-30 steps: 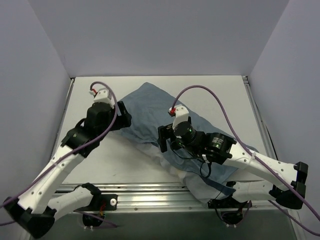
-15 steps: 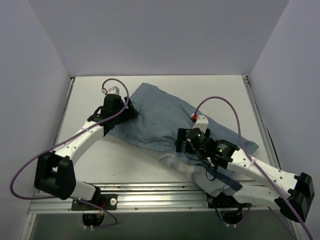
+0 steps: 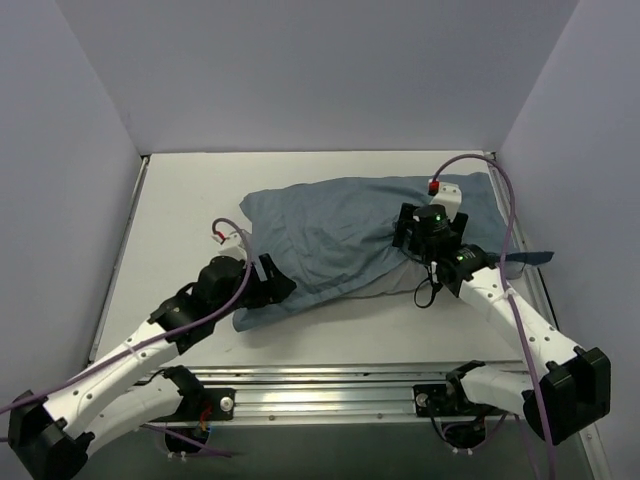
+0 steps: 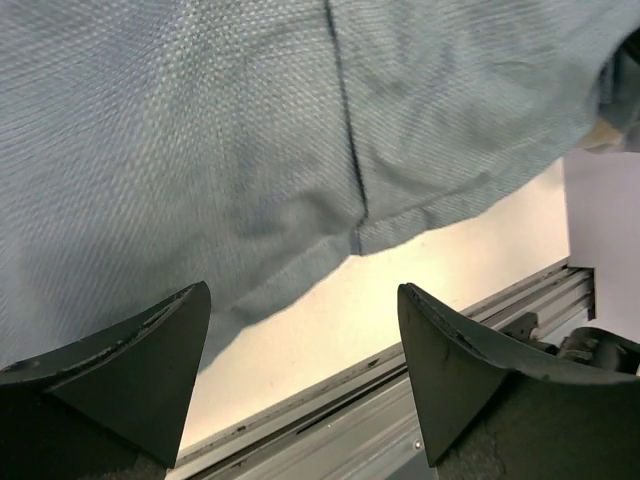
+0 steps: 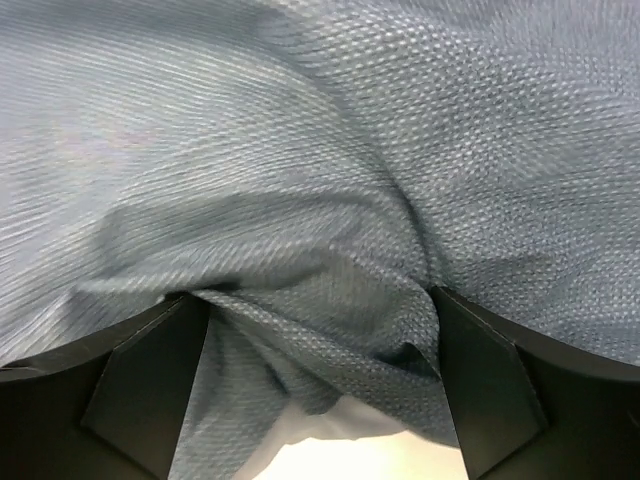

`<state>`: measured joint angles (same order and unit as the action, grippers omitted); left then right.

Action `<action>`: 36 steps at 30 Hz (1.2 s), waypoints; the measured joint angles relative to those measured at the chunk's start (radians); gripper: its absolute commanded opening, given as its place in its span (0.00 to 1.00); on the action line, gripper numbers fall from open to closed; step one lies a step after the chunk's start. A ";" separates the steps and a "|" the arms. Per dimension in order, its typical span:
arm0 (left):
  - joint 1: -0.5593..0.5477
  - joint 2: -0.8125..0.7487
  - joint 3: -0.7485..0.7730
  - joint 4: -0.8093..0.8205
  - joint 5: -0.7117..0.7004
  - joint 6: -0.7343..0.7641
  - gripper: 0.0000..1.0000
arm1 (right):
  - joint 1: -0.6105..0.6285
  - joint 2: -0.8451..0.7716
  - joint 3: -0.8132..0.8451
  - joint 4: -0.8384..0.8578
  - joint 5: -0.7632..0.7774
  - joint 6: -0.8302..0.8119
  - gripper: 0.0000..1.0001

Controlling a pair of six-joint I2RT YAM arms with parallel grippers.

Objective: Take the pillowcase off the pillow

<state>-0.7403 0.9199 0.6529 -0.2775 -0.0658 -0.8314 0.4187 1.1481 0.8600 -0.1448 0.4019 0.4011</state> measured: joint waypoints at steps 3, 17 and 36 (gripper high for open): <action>0.000 -0.109 0.027 -0.083 -0.051 0.001 0.84 | 0.022 -0.017 0.056 -0.018 -0.026 -0.028 0.86; 0.202 0.044 0.082 -0.114 -0.031 0.050 0.82 | 0.555 0.104 0.326 0.003 0.087 -0.141 0.85; 0.202 0.188 -0.134 0.167 0.074 0.041 0.04 | 0.624 0.518 0.362 0.135 0.287 -0.236 0.64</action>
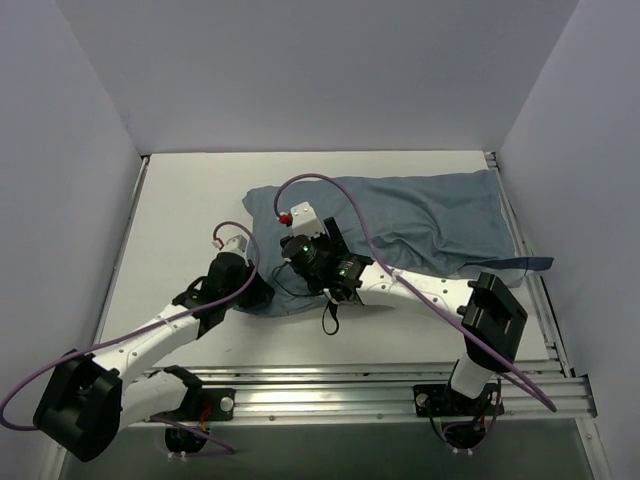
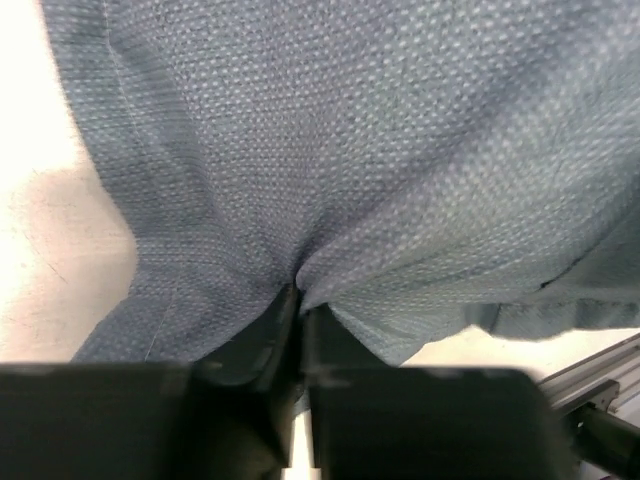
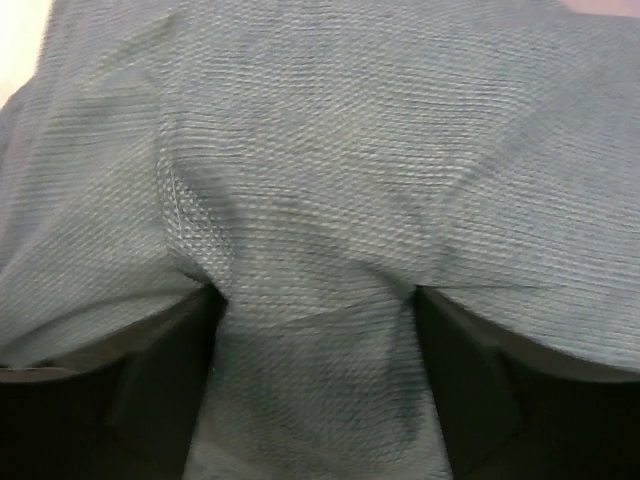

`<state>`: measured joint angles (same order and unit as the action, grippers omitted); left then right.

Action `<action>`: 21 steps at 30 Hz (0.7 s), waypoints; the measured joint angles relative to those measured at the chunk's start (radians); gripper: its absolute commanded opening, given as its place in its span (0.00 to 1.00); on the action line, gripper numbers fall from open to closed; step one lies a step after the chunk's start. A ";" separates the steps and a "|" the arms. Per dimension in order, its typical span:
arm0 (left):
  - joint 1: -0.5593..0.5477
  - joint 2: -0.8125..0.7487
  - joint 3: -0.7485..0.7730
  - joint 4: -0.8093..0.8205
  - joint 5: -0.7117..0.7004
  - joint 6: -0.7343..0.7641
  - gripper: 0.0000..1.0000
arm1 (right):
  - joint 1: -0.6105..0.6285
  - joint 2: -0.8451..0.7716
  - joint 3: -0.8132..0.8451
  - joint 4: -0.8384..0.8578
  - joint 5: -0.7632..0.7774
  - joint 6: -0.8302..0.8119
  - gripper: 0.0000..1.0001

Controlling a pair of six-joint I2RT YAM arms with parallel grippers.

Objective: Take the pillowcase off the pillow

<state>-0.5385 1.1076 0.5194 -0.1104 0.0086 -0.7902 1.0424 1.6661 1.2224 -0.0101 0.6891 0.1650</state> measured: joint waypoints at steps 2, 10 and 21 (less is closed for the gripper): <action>0.000 0.003 -0.008 0.013 -0.008 -0.010 0.02 | -0.002 -0.005 -0.006 -0.003 0.031 0.015 0.54; 0.000 -0.050 -0.009 -0.003 -0.055 -0.060 0.02 | -0.141 -0.168 -0.147 -0.033 0.057 0.130 0.05; -0.011 -0.218 -0.014 -0.028 0.003 -0.127 0.04 | -0.309 -0.598 -0.468 0.008 -0.267 0.354 0.00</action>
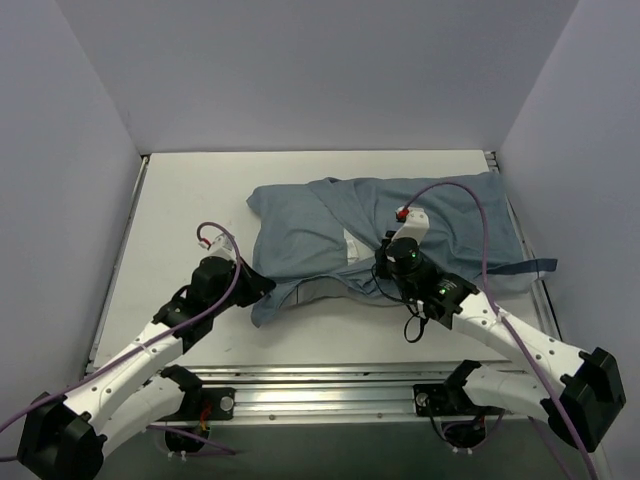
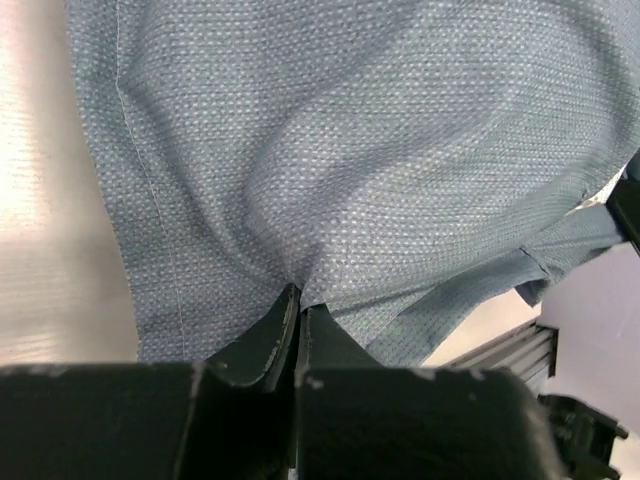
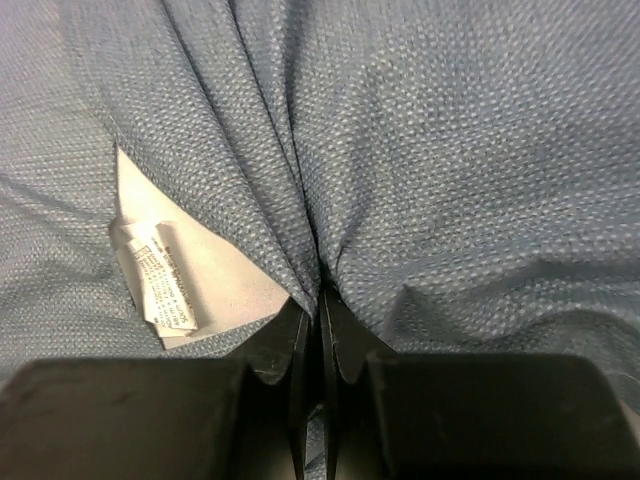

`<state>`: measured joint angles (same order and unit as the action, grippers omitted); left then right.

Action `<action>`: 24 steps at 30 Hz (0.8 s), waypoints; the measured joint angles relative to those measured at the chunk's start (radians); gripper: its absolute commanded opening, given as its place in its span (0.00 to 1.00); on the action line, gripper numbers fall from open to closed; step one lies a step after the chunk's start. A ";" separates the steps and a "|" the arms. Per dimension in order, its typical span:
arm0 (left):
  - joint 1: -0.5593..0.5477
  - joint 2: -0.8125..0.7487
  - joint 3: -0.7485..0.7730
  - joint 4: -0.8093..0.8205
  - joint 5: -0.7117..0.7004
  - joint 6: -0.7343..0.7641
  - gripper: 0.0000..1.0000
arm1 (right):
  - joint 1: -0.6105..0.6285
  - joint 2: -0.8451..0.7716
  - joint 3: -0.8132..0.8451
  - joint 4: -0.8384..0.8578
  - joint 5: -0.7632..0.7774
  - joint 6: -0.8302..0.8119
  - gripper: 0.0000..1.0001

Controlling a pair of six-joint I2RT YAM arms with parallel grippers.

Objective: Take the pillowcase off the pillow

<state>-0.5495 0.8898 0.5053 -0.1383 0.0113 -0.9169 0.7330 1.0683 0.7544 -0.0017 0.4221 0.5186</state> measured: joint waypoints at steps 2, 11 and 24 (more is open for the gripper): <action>-0.002 -0.010 0.003 -0.023 0.007 0.020 0.25 | -0.024 -0.026 -0.054 0.040 -0.070 0.011 0.00; -0.134 0.060 0.252 -0.201 -0.164 0.201 0.74 | -0.072 0.007 -0.140 0.195 -0.176 0.016 0.00; -0.349 0.582 0.694 -0.134 -0.470 0.380 0.74 | -0.073 0.019 -0.139 0.234 -0.203 0.015 0.00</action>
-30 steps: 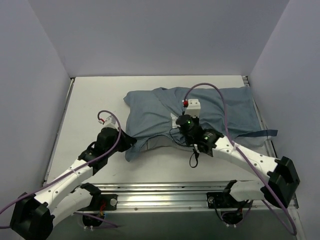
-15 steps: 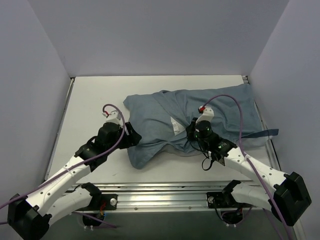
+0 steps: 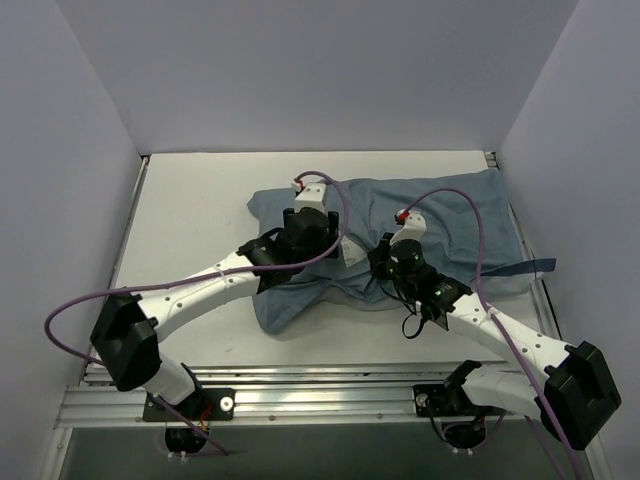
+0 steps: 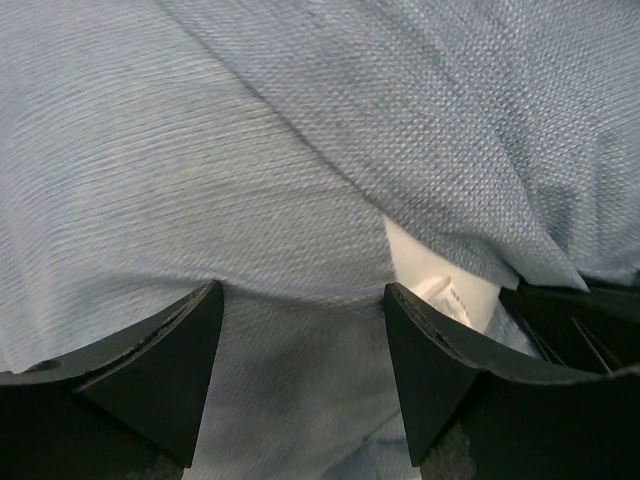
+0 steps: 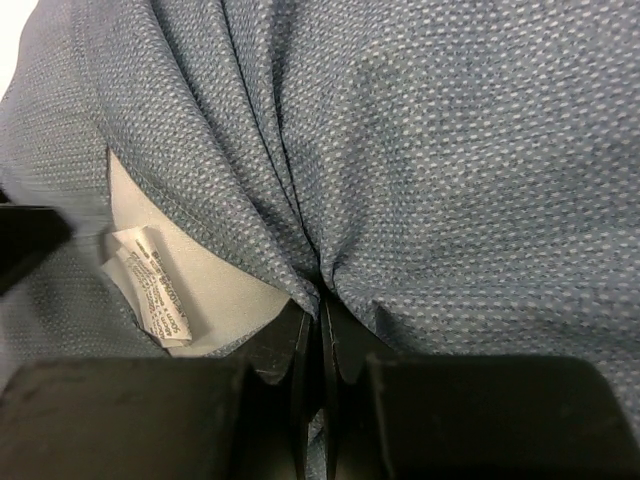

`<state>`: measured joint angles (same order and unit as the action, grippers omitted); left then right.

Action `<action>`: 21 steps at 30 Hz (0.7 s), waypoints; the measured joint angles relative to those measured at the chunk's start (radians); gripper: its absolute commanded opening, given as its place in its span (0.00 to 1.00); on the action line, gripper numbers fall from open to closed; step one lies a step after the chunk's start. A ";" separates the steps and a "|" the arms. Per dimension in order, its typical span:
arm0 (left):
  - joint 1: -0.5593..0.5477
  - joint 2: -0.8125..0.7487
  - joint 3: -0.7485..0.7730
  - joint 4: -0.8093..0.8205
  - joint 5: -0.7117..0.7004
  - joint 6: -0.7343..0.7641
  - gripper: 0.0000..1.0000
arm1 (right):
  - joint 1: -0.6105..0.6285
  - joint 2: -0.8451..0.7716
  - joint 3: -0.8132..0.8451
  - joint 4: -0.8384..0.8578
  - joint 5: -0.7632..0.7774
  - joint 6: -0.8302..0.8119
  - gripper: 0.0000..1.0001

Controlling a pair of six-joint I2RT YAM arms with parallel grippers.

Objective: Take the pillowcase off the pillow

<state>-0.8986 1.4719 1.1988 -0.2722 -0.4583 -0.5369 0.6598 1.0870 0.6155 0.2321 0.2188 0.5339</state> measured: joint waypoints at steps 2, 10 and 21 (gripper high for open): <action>-0.013 0.067 0.035 0.010 -0.016 0.019 0.74 | 0.000 0.000 0.002 -0.001 0.000 -0.003 0.00; -0.050 0.169 0.113 0.016 -0.085 0.056 0.73 | 0.000 0.011 0.021 -0.004 0.000 -0.011 0.00; -0.064 0.201 0.134 0.000 -0.183 0.037 0.12 | 0.000 0.018 0.024 -0.007 0.021 -0.010 0.00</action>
<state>-0.9630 1.6730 1.3323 -0.2726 -0.6418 -0.4999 0.6598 1.1046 0.6395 0.2253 0.2398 0.5243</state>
